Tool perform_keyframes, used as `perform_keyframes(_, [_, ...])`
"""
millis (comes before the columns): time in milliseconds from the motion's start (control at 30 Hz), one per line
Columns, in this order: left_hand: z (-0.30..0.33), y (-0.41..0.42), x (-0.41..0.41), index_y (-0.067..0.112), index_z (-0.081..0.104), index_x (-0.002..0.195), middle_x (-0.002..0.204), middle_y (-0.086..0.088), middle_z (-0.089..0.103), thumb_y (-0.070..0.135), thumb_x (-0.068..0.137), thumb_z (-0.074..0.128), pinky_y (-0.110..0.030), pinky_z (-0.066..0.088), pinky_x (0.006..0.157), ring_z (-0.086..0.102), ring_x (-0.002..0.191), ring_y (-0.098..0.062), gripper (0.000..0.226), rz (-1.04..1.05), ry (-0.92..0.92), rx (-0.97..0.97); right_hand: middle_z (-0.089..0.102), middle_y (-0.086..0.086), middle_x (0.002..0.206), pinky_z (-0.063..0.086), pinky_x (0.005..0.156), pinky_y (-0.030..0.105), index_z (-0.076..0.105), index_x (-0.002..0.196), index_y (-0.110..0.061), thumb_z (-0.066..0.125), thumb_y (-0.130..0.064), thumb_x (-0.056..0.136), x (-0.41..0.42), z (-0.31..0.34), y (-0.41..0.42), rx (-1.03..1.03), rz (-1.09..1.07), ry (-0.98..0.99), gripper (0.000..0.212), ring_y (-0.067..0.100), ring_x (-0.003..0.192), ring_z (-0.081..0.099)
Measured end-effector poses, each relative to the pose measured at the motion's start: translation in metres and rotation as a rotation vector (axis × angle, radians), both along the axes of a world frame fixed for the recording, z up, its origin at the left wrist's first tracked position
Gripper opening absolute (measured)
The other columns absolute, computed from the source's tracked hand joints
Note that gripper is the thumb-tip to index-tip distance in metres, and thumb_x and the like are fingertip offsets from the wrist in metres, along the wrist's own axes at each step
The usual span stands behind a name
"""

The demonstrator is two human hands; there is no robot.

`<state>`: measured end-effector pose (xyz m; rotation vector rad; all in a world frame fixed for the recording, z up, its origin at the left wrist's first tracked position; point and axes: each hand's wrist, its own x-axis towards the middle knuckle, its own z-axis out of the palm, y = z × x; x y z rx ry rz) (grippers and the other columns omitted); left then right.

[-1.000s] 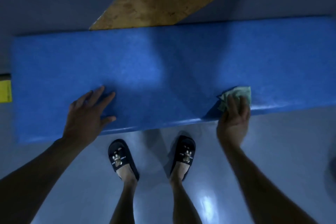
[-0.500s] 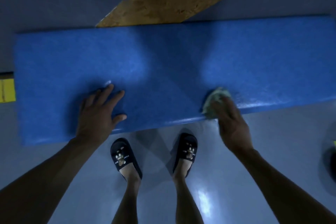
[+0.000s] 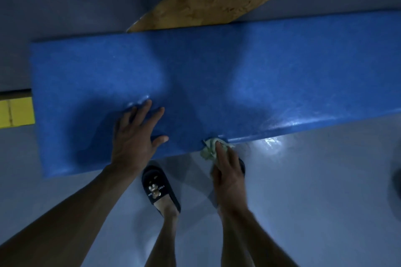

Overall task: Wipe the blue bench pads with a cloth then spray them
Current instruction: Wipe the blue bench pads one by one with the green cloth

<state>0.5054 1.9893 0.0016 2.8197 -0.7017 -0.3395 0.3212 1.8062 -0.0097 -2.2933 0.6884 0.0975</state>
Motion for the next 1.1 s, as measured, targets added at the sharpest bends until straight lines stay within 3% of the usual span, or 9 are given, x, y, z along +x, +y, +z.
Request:
perform_keyframes(233, [0.003,-0.003,0.001,0.033,0.047,0.142,0.157,0.002,0.035,0.050,0.075,0.076,-0.055,0.037,0.101,0.037,0.133,-0.036,0.075,0.003,0.045,0.003,0.049,0.004,0.140,0.053,0.089,0.044,0.054,0.138,-0.020,0.051,-0.004,0.085,0.003,0.015,-0.119,-0.290,-0.177,-0.077,0.056,0.033,0.115,0.058])
perform_keyframes(400, [0.004,0.000,0.001,0.032,0.048,0.142,0.157,0.001,0.035,0.049,0.075,0.077,-0.055,0.039,0.098,0.039,0.131,-0.038,0.074,-0.006,0.048,-0.002,0.043,0.015,0.150,0.042,0.105,0.053,0.058,0.135,-0.016,0.049,-0.001,0.083,0.034,-0.016,-0.056,-0.417,-0.326,-0.064,0.056,0.038,0.138,0.040])
perform_keyframes(567, [0.003,0.003,0.006,0.034,0.043,0.146,0.159,0.002,0.031,0.049,0.079,0.073,-0.052,0.037,0.101,0.038,0.132,-0.036,0.074,-0.036,0.055,0.031,0.046,0.011,0.148,0.027,0.116,0.054,0.055,0.139,-0.016,0.049,-0.006,0.087,0.066,0.001,0.062,-0.374,0.250,-0.080,0.054,0.040,0.145,0.028])
perform_keyframes(700, [0.006,0.005,0.006,0.033,0.046,0.144,0.157,0.000,0.034,0.048,0.076,0.076,-0.055,0.040,0.099,0.041,0.129,-0.038,0.076,-0.049,0.051,0.032,0.046,0.004,0.151,0.033,0.115,0.049,0.054,0.141,-0.020,0.043,-0.013,0.093,0.061,-0.001,-0.003,-0.447,0.731,-0.130,0.050,0.036,0.143,0.034])
perform_keyframes(767, [0.007,0.003,0.008,0.031,0.049,0.141,0.155,-0.001,0.038,0.050,0.074,0.077,-0.056,0.040,0.097,0.044,0.125,-0.039,0.075,-0.051,0.056,0.024,0.045,0.005,0.151,0.039,0.111,0.047,0.058,0.137,-0.023,0.044,-0.009,0.088,0.056,-0.002,-0.069,-0.473,0.544,-0.070,0.053,0.033,0.141,0.038])
perform_keyframes(833, [0.007,0.003,0.010,0.031,0.051,0.139,0.154,-0.002,0.040,0.051,0.073,0.078,-0.054,0.040,0.095,0.045,0.122,-0.038,0.075,-0.050,0.051,0.031,0.041,0.007,0.152,0.044,0.106,0.048,0.056,0.137,-0.024,0.046,-0.009,0.086,0.054,0.003,-0.118,-0.463,0.101,0.092,0.054,0.033,0.139,0.039])
perform_keyframes(933, [0.008,0.001,0.014,0.033,0.051,0.137,0.153,0.000,0.041,0.054,0.070,0.078,-0.051,0.040,0.093,0.045,0.117,-0.036,0.075,-0.056,0.064,0.037,0.041,0.015,0.151,0.039,0.108,0.054,0.054,0.137,-0.015,0.041,-0.015,0.087,0.070,0.001,-0.112,-0.465,-0.328,0.198,0.051,0.044,0.137,0.035])
perform_keyframes(1000, [0.010,0.000,0.019,0.035,0.051,0.137,0.153,0.001,0.041,0.056,0.069,0.078,-0.050,0.041,0.091,0.044,0.116,-0.034,0.076,-0.070,0.085,0.052,0.043,0.016,0.149,0.034,0.112,0.055,0.057,0.135,-0.014,0.036,-0.018,0.087,0.088,-0.004,-0.065,-0.469,-0.325,0.136,0.052,0.047,0.138,0.034])
perform_keyframes(1100, [0.013,0.003,0.024,0.037,0.047,0.140,0.155,0.003,0.037,0.057,0.070,0.077,-0.048,0.043,0.093,0.041,0.118,-0.033,0.078,-0.088,0.128,0.063,0.042,0.012,0.151,0.022,0.119,0.054,0.055,0.138,-0.019,0.045,-0.015,0.089,0.090,-0.002,0.014,-0.452,0.086,0.017,0.050,0.043,0.144,0.027])
